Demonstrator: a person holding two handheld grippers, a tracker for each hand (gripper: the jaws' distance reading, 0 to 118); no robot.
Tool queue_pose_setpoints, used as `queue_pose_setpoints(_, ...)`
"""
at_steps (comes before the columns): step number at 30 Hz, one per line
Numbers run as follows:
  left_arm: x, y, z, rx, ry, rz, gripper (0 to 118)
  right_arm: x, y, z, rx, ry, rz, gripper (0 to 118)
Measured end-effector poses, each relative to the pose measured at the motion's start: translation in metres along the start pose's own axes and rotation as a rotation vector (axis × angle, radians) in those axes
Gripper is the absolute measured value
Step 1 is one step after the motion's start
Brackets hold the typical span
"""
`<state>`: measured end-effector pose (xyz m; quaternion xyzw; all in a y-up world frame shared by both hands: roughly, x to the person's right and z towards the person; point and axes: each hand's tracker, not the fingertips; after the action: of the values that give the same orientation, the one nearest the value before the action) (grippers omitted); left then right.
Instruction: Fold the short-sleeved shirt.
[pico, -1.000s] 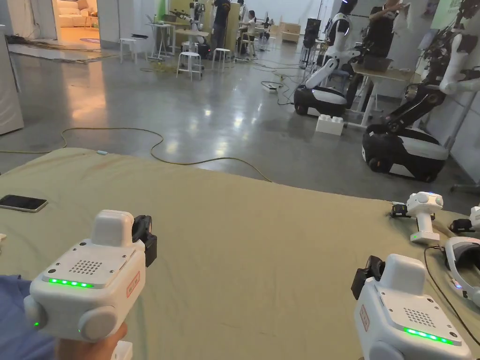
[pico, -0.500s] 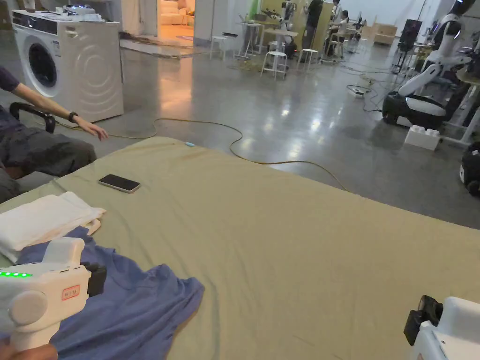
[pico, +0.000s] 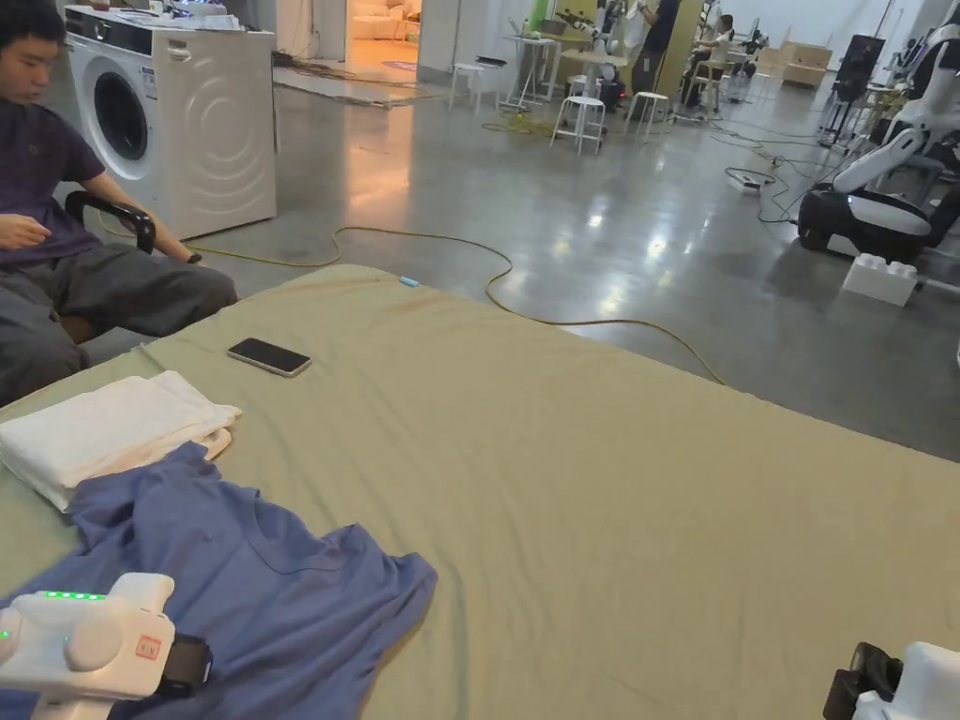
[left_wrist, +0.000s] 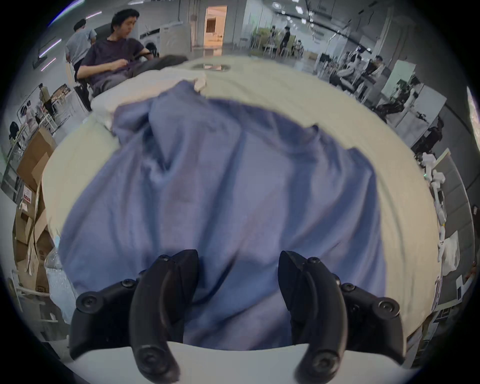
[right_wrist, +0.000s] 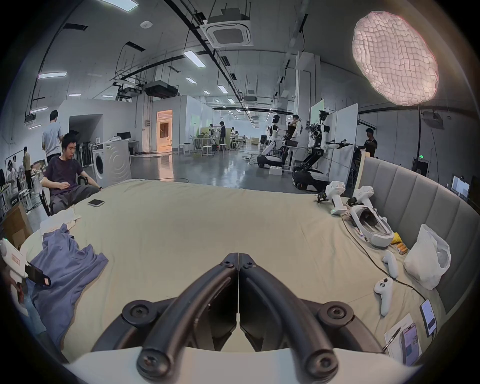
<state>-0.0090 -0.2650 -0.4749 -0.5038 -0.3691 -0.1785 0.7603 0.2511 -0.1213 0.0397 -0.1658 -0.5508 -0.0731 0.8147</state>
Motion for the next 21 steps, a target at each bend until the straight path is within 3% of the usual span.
queue_pose_setpoints(3, 0.013, -0.008, 0.006, 0.11, 0.059, -0.064, 62, 0.0, -0.002, 0.001, -0.008, -0.004, 0.0, 0)
queue_pose_setpoints(4, 0.015, -0.011, 0.007, 0.118, 0.084, -0.081, 49, 0.0, -0.003, 0.001, -0.011, -0.006, 0.001, 0)
queue_pose_setpoints(5, 0.018, -0.013, 0.007, 0.125, 0.079, -0.101, 20, 0.0, -0.004, 0.001, -0.013, -0.007, 0.0, 0)
queue_pose_setpoints(6, 0.023, -0.014, 0.008, 0.142, 0.07, -0.111, 12, 0.0, -0.005, 0.001, -0.017, -0.007, 0.0, 0)
queue_pose_setpoints(10, 0.023, -0.012, 0.007, 0.124, 0.089, -0.081, 5, -0.001, -0.009, 0.0, -0.032, -0.004, -0.003, 0)
queue_pose_setpoints(12, 0.02, -0.007, 0.017, 0.14, 0.06, 0.003, 5, 0.0, -0.01, 0.002, -0.036, -0.005, -0.005, 0)
queue_pose_setpoints(21, 0.049, 0.03, 0.102, 0.462, -0.075, -0.056, 4, 0.011, -0.001, 0.008, 0.014, -0.023, -0.029, 0)
